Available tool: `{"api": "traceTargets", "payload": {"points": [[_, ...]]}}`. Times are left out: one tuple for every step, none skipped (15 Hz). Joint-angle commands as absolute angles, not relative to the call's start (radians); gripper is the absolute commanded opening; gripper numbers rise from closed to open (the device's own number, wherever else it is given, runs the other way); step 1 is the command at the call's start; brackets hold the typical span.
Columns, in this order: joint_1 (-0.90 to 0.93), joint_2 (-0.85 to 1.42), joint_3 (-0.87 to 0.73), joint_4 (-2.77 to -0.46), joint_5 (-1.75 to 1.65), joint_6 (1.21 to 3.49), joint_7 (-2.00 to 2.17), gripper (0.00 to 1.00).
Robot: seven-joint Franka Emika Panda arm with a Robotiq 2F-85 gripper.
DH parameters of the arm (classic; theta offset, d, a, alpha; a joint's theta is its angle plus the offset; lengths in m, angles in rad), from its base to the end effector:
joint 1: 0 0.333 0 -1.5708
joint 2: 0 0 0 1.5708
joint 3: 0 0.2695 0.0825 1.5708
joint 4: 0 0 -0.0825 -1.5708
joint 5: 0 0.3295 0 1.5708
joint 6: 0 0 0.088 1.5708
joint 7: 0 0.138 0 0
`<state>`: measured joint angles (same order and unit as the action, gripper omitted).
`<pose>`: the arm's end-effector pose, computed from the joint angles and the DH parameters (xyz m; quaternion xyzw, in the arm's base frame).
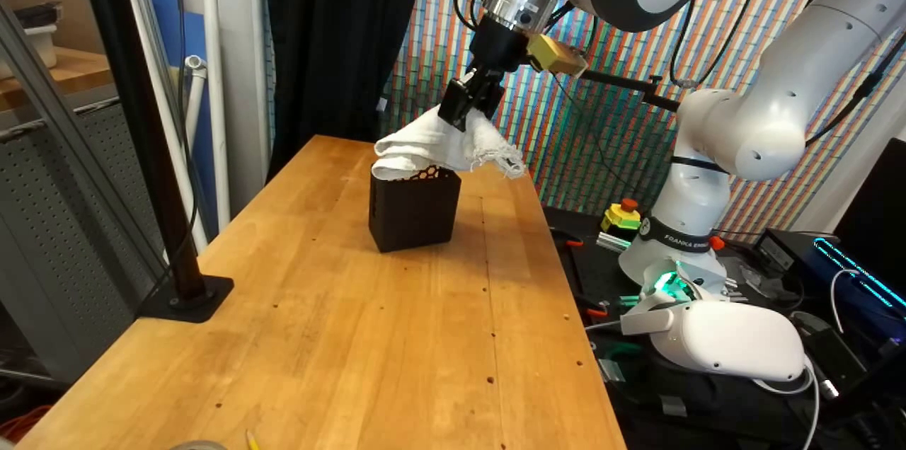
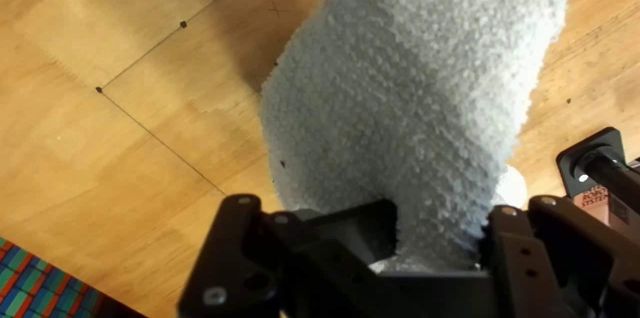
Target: Pick up the towel and put it in the object
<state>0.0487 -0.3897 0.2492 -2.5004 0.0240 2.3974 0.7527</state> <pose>0.4047 0.1239 0.4026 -0.9620 0.2329 -0.1381 0.0356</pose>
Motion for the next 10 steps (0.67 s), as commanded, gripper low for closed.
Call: {"api": "traceTargets", "payload": {"points": [[0.032,-0.3,0.257,-2.398,-0.025,2.383,0.749,0.01],[0.031,-0.277,0.257,-2.378,-0.04,2.383,0.753,0.01],[0.033,-0.257,0.255,-2.362,-0.049,2.386,0.754,0.01],[0.033,-0.231,0.253,-2.345,-0.061,2.388,0.759,0.01],[0.035,-0.208,0.249,-2.33,-0.069,2.389,0.761,0.01],[0.038,-0.18,0.239,-2.316,-0.064,2.389,0.754,0.01],[0.041,-0.156,0.231,-2.305,-0.056,2.391,0.751,0.01],[0.045,-0.132,0.22,-2.298,-0.044,2.396,0.744,0.01],[0.048,-0.114,0.211,-2.293,-0.037,2.397,0.741,0.01],[0.051,-0.093,0.198,-2.291,-0.021,2.408,0.733,0.01]]}}
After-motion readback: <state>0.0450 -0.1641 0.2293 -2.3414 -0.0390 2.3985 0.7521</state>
